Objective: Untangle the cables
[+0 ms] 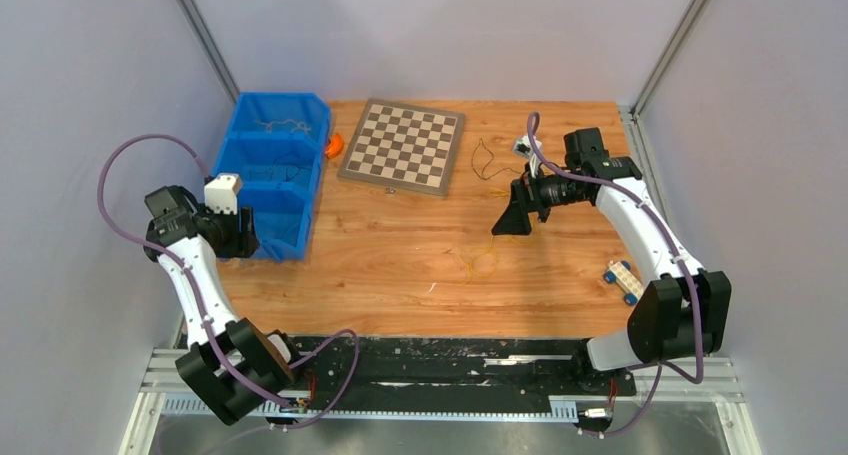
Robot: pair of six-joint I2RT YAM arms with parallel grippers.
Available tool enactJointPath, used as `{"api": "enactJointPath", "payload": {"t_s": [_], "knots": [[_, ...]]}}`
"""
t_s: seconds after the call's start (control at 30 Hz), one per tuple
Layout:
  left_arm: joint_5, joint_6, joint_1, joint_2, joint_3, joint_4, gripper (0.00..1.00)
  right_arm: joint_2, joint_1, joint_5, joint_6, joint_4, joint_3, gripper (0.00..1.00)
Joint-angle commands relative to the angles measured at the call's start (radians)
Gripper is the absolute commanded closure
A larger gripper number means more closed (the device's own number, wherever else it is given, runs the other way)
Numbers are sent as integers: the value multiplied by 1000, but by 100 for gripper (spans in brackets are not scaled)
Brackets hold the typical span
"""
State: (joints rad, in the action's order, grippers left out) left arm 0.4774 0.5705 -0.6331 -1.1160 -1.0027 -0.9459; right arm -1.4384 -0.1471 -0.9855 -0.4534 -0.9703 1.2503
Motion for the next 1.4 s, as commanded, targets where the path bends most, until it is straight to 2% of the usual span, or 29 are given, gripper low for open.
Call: {"api": "enactJointPath", "payload": {"t_s": [0.0,0.1,0.23,0.47,0.53,0.57,0.7,0.77,0.8,0.9,1.07,1.17,1.23,1.27,1.3,1.33,1.37], "knots": [[-48,-213,-8,61,103,231,33,35,3,-3,8,21,47,5],[-60,-254,-9,109,193,339,31,26,3,7,22,21,59,5],[-121,-277,-9,82,274,443,32,12,3,25,42,18,79,5],[-121,-191,-10,34,353,583,35,-21,3,73,33,8,72,5],[-81,-168,-10,50,347,560,46,-30,3,78,32,9,72,5],[-62,-153,-10,80,328,523,59,-33,4,81,32,9,75,5],[43,-128,7,201,265,437,89,-45,3,83,28,9,79,5],[28,-108,34,216,219,407,99,-51,3,80,27,9,83,5],[17,-106,40,202,206,402,100,-53,4,78,27,9,85,5],[12,-106,46,132,146,424,100,-59,3,77,24,8,94,5],[-23,-79,48,-84,79,525,100,-49,4,95,12,4,100,5],[-60,-50,48,-194,26,530,100,-38,4,110,0,2,89,5],[-97,-42,48,-251,1,531,89,-30,5,117,-6,0,81,5],[-101,-39,48,-262,-12,524,72,-26,5,118,-7,-1,78,5],[-97,-37,47,-252,-18,517,64,-22,6,120,-8,-3,73,5],[-91,-34,49,-239,-26,505,50,-19,6,119,-10,-3,70,5],[-69,-33,49,-224,-28,499,45,-16,5,118,-11,-4,66,5]]}}
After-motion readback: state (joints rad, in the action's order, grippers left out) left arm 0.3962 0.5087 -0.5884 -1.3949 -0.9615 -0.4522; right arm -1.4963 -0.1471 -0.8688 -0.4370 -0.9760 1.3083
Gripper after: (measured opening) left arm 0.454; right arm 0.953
